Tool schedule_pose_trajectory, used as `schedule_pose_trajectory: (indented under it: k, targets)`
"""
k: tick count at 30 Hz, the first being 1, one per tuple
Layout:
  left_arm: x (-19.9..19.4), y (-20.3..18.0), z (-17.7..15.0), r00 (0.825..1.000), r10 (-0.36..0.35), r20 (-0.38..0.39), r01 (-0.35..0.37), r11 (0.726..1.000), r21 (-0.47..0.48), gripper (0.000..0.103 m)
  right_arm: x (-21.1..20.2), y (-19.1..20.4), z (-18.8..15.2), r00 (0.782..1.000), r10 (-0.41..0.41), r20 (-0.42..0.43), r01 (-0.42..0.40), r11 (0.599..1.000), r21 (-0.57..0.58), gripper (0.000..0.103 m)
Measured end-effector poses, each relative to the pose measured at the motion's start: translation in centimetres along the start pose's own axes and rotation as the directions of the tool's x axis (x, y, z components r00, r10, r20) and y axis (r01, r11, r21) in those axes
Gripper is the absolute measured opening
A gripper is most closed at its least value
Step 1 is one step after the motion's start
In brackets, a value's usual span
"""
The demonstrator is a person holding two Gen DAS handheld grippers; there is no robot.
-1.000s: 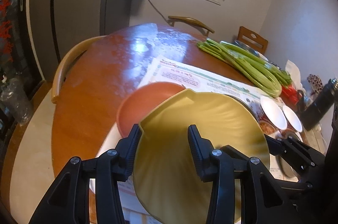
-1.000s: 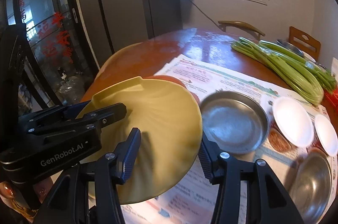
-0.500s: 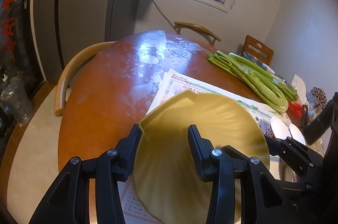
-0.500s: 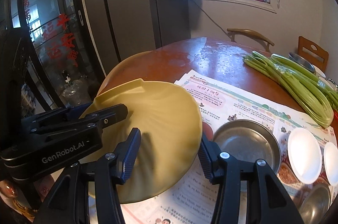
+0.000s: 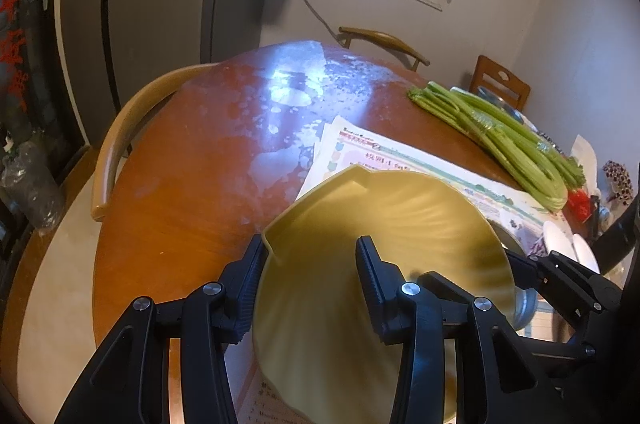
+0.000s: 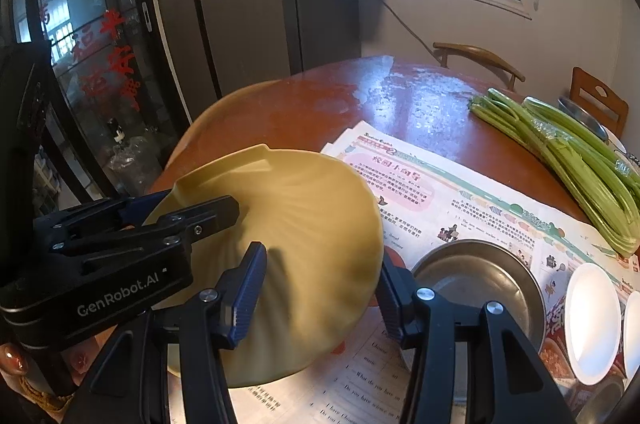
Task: Organize plates and bowls
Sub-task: 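Lift the yellow shell plate with the left gripper and carry it over the pink plate, then lower the yellow plate onto the pink plate and open the left gripper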
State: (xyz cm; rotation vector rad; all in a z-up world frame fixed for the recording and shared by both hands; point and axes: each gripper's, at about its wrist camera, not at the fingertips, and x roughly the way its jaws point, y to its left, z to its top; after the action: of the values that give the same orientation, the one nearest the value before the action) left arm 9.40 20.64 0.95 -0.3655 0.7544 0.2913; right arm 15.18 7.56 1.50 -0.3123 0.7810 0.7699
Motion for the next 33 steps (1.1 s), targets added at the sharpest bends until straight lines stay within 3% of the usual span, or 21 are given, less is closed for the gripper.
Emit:
schedule_pose_trajectory:
  k: [22,33]
  targets:
    - [2.6,0.1,-0.8,0.999,0.032,-0.022,-0.032,0.999,0.013,0.046,3.5,-0.4,-0.6,0.998,-0.021,-0.061,0.021,1.0,-0.002,0.053]
    - [2.8,0.5,-1.0,0.997,0.072,-0.02,-0.071,0.997,0.023,0.046,3.9,0.0,-0.7,0.994,-0.092,-0.052,0.09,0.995,-0.04,0.053]
